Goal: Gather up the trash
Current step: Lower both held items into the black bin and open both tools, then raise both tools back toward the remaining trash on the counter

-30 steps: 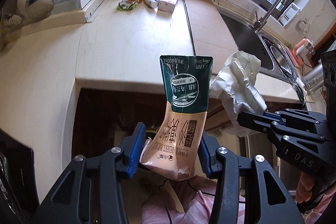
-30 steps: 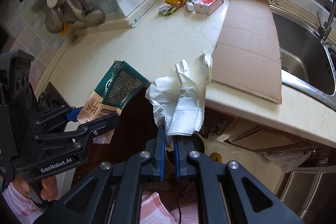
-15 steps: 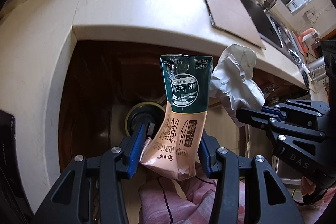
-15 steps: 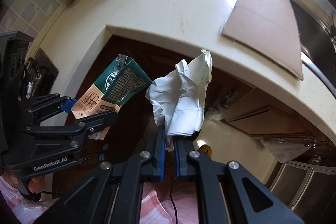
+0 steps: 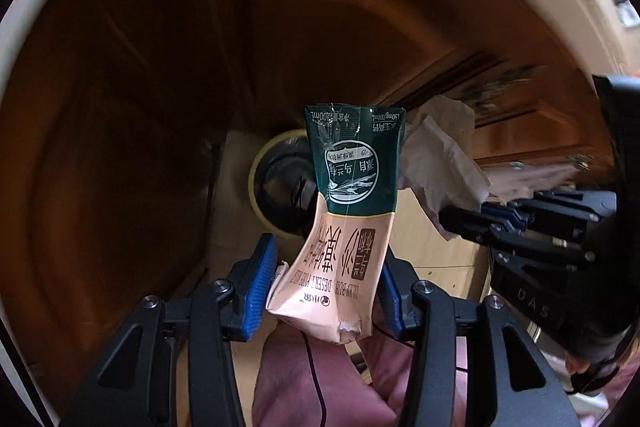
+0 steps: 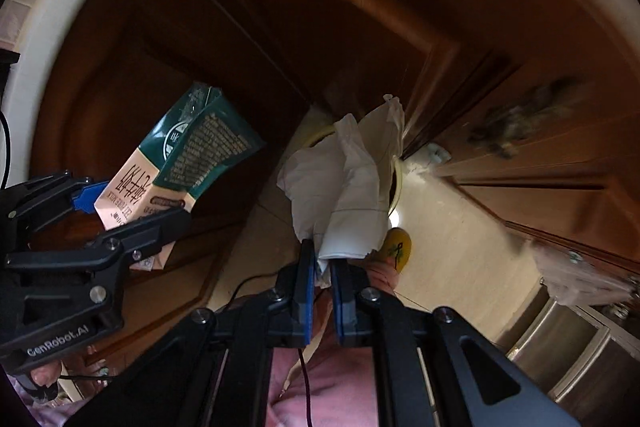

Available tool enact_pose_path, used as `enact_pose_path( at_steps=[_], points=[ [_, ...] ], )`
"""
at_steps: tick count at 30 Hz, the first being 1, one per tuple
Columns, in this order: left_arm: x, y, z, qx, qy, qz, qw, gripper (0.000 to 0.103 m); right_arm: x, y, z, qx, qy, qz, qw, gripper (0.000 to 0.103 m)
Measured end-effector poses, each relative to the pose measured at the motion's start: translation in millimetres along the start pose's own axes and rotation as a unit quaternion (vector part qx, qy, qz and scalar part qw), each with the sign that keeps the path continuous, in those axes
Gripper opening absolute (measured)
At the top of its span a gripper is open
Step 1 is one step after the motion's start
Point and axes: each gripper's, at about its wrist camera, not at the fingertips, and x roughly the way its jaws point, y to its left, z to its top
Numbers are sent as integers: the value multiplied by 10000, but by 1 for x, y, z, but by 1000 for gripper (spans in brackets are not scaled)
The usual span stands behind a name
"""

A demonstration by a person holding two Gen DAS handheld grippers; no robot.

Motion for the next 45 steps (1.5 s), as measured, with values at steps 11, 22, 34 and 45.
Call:
enact_pose_path(
  at_steps=[11,22,34,45],
  points=[
    [130,24,16,-462,338,231,9981,50,119,-31,23,-38,259,-78,9996,16],
    [190,48,28,-1005,505,511,9923,81,165,-58,28,290,247,-236,9990,38],
    [182,45,27,-727,206,615,9952,81,155,-61,21,550,10,-119,9984,38],
    [150,30,25,-593,117,680,9959,81,121,-56,14,655,-158,-82,9977,38]
  ],
)
